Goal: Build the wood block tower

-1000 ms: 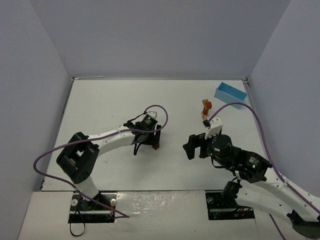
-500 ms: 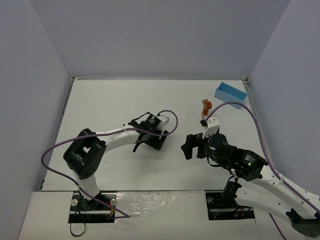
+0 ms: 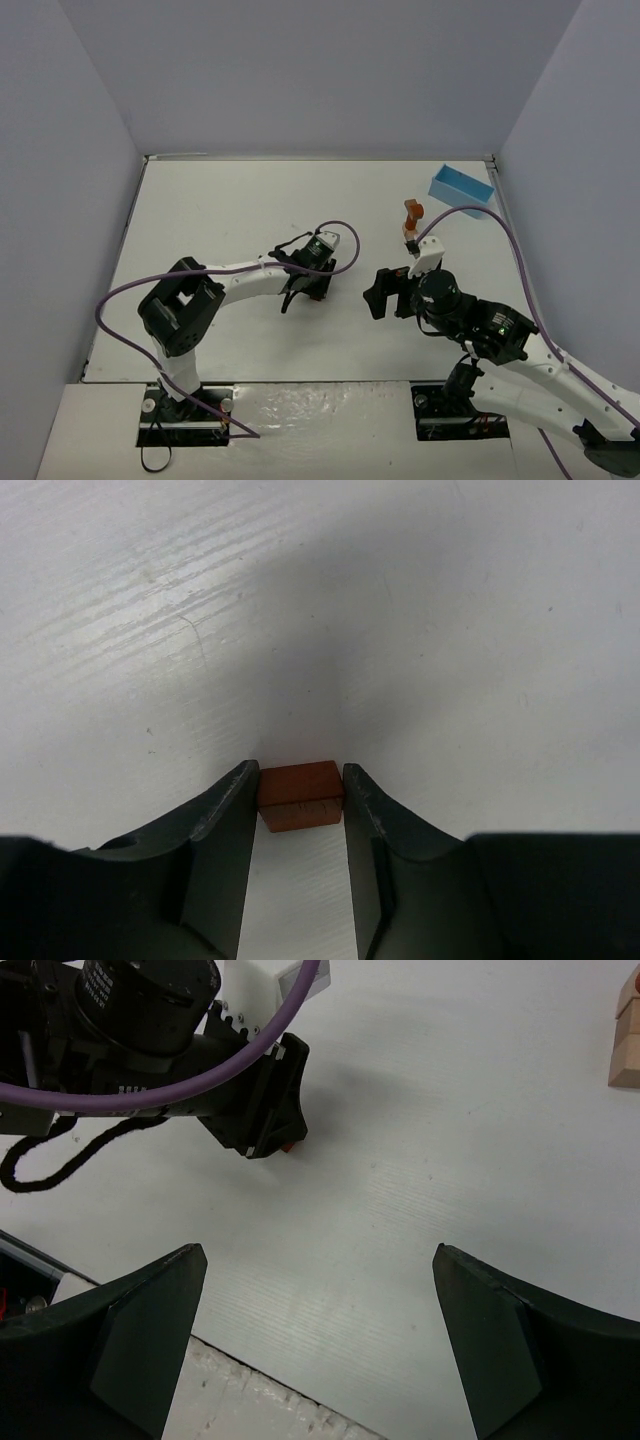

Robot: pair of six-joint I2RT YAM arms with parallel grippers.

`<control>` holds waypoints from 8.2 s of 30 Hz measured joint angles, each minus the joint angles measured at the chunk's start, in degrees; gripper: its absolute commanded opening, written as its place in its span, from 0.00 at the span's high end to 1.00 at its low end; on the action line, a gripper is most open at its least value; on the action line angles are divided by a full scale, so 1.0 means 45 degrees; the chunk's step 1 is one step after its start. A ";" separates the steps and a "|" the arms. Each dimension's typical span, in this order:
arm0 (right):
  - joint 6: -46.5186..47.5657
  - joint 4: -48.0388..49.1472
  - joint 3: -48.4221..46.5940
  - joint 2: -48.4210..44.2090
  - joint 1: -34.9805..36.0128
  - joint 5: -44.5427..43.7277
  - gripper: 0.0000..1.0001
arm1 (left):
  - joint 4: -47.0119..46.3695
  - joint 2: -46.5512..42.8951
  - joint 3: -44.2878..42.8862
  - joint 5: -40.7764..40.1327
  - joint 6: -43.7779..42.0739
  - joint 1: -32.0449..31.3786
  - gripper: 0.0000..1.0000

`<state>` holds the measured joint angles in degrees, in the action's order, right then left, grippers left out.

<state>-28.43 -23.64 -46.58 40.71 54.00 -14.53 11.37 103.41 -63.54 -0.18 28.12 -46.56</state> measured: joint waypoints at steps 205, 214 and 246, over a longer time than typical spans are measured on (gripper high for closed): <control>0.8015 0.7416 -0.1395 1.1573 -1.0578 0.4464 1.00 | 0.4932 -1.1464 0.3739 -0.1589 -0.2501 0.6505 0.07; 0.8040 0.7431 -0.1395 1.1583 -1.0579 0.4543 1.00 | 0.4932 -1.1408 0.3739 -0.1589 -0.2506 0.6542 0.07; 0.7973 0.7446 -0.1395 1.1763 -1.0758 0.4902 1.00 | 0.4932 -1.1359 0.3739 -0.1579 -0.2540 0.6611 0.07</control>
<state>7.45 9.87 -52.86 93.65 5.58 7.53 33.56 52.29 -46.72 -7.29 16.69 -16.82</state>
